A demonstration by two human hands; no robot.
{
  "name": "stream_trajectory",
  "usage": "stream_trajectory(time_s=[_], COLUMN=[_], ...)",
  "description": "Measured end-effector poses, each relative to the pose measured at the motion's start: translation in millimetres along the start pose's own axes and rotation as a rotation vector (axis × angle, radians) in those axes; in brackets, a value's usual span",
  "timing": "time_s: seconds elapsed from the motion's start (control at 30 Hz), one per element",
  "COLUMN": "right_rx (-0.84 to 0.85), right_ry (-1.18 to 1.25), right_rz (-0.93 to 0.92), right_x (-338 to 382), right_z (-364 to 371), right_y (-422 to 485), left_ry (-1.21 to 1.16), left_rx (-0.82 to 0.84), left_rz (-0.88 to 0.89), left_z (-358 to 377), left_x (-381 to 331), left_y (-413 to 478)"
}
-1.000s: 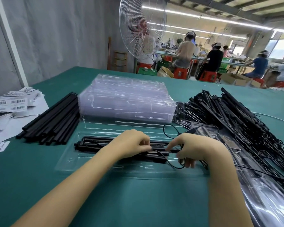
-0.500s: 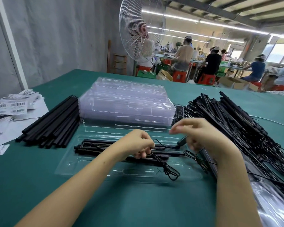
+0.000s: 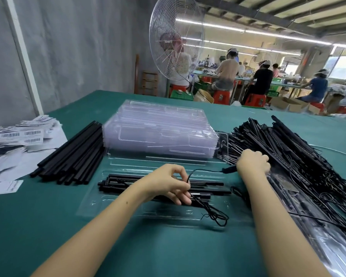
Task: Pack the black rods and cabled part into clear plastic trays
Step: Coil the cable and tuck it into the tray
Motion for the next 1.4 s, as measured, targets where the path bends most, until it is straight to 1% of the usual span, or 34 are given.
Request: stream_trajectory(time_s=[0.07,0.13,0.2,0.3,0.37,0.43,0.47,0.53,0.6,0.63,0.67,0.73,0.77,0.8,0.83,0.87,0.9,0.93,0.97,1.0,1.1,1.17,1.2,1.3,1.33,1.4], right_rx=[-0.030,-0.009,0.093,0.310,0.491,0.728,0.815,0.915,1.023,1.064,1.076,1.039,0.997,0.941,0.893,0.869,0.867,0.877,0.879,0.866,0.776,0.720,0.675,0.559,0.527,0.443], right_ry=[-0.039,-0.018,0.042,0.110,0.318,0.662,0.816,1.032,1.169,1.247,1.342,1.557,1.643,1.708,1.760,1.809,1.864,1.920,1.965,1.988,1.927,1.723,1.567,1.110,0.984,0.792], right_rz=[0.000,-0.007,-0.071,-0.248,-0.297,-0.278,-0.265,-0.248,-0.218,-0.188,-0.147,-0.057,-0.034,-0.022,-0.012,-0.002,0.026,0.066,0.099,0.122,0.125,0.056,-0.022,-0.348,-0.449,-0.629], right_x=[-1.8,-2.0,6.1,38.8,60.8,84.1,94.2,109.7,118.6,120.7,121.2,121.3,121.4,121.2,121.6,123.2,125.3,128.2,131.2,133.1,129.6,118.7,111.8,100.5,100.9,105.4], right_z=[-8.1,-19.4,-35.2,-65.0,-75.5,-73.4,-69.3,-58.2,-43.4,-36.4,-30.2,-20.6,-17.6,-15.2,-13.6,-12.3,-10.8,-10.0,-9.9,-10.3,-12.5,-14.4,-14.4,-13.5,-12.2,-10.6], right_y=[-0.1,-1.7,-6.3,-22.9,-41.4,-63.3,-71.4,-85.7,-97.6,-100.8,-102.4,-102.0,-101.2,-100.4,-100.0,-100.6,-102.3,-105.4,-107.7,-108.5,-97.9,-85.5,-78.5,-68.3,-69.2,-71.4], left_ry=[-0.003,-0.025,-0.060,-0.116,-0.164,-0.196,-0.208,-0.241,-0.202,-0.115,0.021,0.298,0.300,0.184,0.008,-0.161,-0.251,-0.281,-0.280,-0.272,-0.264,-0.356,-0.426,-0.547,-0.558,-0.504], left_rx=[-0.015,-0.039,-0.069,-0.116,-0.140,-0.154,-0.156,-0.134,-0.124,-0.170,-0.261,-0.510,-0.568,-0.560,-0.468,-0.310,-0.151,-0.024,0.053,0.077,0.014,0.010,0.001,-0.061,-0.040,0.064], left_rz=[-0.012,-0.024,-0.032,-0.047,-0.047,-0.040,-0.042,-0.070,-0.122,-0.151,-0.183,-0.192,-0.160,-0.134,-0.105,-0.069,-0.023,0.026,0.063,0.085,0.054,0.061,0.077,0.078,0.063,0.026], left_z=[0.2,-0.1,-0.7,0.1,2.5,5.0,6.3,7.0,2.2,-4.8,-15.8,-40.5,-47.8,-51.1,-48.7,-40.2,-29.4,-18.5,-8.9,-1.2,6.9,2.4,-2.7,-28.3,-36.4,-51.1], left_x=[4.2,7.3,9.3,11.4,11.7,11.9,10.7,8.9,8.4,7.8,6.7,-1.7,-7.0,-11.2,-13.8,-19.3,-25.1,-30.1,-33.9,-36.0,-40.3,-46.3,-51.4,-62.7,-67.5,-74.7], left_y=[0.6,1.4,3.5,7.9,10.8,14.9,16.3,18.2,16.4,13.8,9.9,-0.4,-5.5,-9.3,-12.0,-14.1,-16.5,-19.6,-21.7,-21.6,-20.8,-25.3,-27.8,-29.9,-30.5,-32.2])
Point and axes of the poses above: each hand's wrist, its own y-axis towards the middle knuckle, its own z-axis out of the palm, x = y × z, the point moved 5 cm from there along y, towards the middle knuckle, and after that the axes turned 14 degrees about y, right-handed, at the moved point
